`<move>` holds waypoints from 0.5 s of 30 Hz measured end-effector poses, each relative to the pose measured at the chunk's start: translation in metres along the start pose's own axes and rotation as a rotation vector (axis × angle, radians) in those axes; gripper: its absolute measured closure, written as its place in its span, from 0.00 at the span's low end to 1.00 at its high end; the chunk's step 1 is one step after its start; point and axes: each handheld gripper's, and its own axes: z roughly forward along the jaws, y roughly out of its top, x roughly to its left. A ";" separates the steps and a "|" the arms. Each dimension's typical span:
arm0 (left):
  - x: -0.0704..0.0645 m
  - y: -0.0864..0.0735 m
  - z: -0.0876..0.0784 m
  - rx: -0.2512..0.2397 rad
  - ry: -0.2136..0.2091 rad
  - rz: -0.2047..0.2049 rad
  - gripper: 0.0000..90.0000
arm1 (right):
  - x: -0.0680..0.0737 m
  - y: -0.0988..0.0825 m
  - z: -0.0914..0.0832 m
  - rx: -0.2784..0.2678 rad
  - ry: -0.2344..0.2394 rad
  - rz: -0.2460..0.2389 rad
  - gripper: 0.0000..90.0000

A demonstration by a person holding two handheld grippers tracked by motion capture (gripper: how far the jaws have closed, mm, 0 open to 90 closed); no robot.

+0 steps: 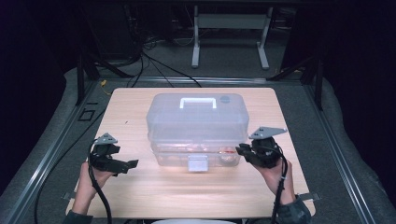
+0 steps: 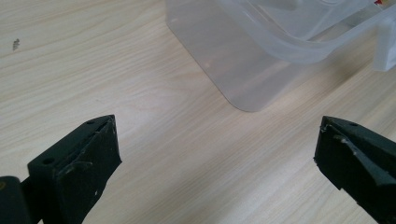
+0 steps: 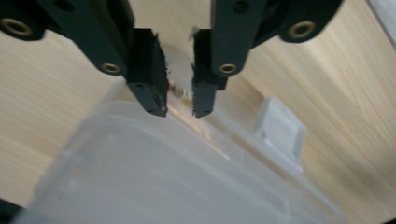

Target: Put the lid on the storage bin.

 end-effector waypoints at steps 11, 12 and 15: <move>0.011 -0.039 0.010 -0.015 0.103 -0.050 0.00 | -0.039 -0.081 0.003 0.021 -0.154 0.168 0.14; 0.011 -0.042 0.012 -0.016 0.112 -0.054 0.00 | -0.045 -0.091 0.008 0.009 -0.133 0.187 0.10; 0.012 -0.054 0.021 0.013 0.140 -0.049 0.00 | -0.054 -0.108 0.022 0.062 -0.179 0.224 0.00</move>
